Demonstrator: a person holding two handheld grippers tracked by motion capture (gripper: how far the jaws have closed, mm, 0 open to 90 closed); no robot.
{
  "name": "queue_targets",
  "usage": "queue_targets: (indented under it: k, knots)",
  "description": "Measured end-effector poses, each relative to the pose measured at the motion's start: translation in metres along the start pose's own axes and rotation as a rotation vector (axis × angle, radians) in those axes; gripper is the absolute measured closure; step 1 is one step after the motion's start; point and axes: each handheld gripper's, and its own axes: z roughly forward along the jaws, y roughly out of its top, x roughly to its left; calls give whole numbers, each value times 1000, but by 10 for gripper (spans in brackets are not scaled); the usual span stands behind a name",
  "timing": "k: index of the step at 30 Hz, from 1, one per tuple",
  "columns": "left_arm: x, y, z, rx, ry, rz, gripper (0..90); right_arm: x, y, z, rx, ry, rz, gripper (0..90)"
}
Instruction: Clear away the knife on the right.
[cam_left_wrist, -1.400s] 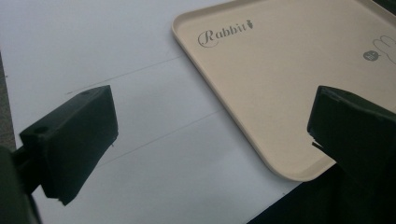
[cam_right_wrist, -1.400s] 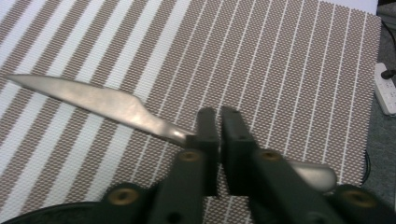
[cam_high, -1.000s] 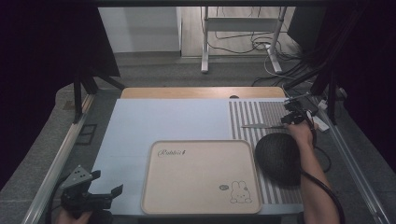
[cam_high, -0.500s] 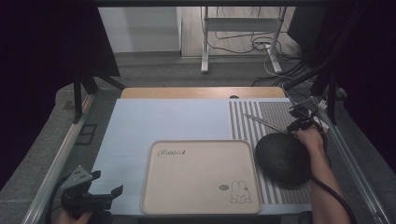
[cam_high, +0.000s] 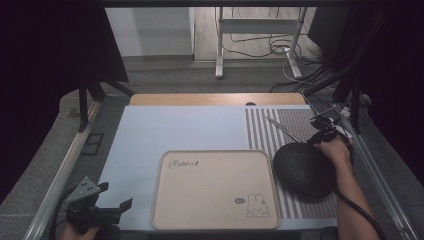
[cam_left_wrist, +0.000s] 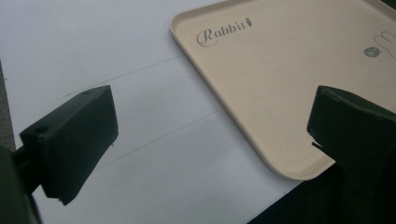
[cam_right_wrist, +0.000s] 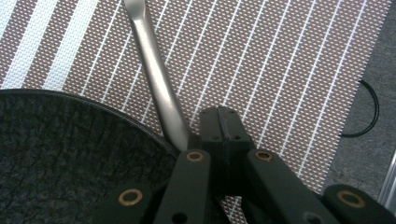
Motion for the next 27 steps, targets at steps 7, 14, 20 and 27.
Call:
queue_targets:
  k: [7,14,20,27]
  knots:
    - [1,0,0,-4,-6,-4,20,0,6,-14,-95,6,25,702]
    - [1,0,0,-3,-6,-2,20,5,16,-17,-120,70,75,240]
    - [0,0,0,-3,-6,0,20,16,26,-10,-118,37,60,23]
    - [0,0,0,-3,-6,0,20,26,35,1,-103,-2,43,0]
